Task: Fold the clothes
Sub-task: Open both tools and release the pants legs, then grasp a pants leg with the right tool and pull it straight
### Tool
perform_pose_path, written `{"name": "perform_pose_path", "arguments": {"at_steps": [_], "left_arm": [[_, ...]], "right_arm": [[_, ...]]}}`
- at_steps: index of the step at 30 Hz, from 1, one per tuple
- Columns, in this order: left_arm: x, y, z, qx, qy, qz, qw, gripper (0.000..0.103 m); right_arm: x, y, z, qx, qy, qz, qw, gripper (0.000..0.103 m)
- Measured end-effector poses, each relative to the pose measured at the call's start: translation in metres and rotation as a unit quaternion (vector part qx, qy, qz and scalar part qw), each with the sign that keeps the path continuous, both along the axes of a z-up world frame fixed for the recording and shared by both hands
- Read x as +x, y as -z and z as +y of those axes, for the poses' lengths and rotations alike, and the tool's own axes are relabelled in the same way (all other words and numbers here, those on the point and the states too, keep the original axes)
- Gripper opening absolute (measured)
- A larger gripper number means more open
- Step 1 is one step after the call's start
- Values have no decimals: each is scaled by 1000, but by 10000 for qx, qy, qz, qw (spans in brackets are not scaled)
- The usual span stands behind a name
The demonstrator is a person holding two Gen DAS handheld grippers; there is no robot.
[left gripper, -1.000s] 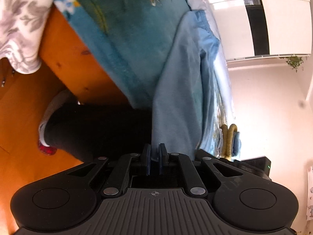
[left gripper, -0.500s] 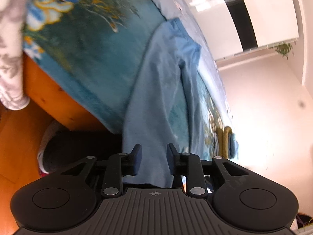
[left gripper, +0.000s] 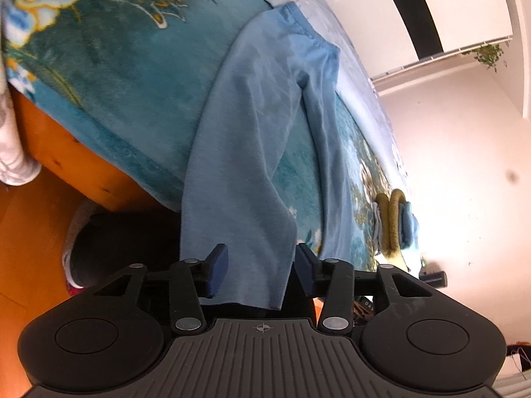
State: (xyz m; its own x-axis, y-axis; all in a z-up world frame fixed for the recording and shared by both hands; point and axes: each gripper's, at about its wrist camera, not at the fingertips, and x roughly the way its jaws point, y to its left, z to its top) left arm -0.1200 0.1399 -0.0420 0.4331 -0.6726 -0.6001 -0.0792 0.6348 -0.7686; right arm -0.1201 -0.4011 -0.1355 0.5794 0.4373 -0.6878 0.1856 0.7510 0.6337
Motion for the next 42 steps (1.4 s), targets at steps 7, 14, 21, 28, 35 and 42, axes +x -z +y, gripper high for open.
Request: {"name": "perform_pose_path", "arguments": {"at_steps": [7,14,21,28,35,42], "left_arm": [[-1,5,-2,-54,-100,86,9999,47],[2,9,-6,-67,-56,101,9999,57],[4,14,-7,-127,-89,160,9998,60],[11,16,-8,-256,-167,53,9995,62],[22,20,3,-418,-378,37,9984,64],[41,19,13,-543,-506,-52,9972,67]], "right_arm": [[1,7,-5,783,-147,-179,9967,32],[-5,-15,3,882,-772,-317,9926,10],[-4,-40,-2,1761,-661,-676,9798,8],[30,-76,-10,2737,-242,-1100,9552,8],[98,-112,-4,3130,16,-1386,9396,8],[199,-141,14,2955,13,-1578,9422,8]]}}
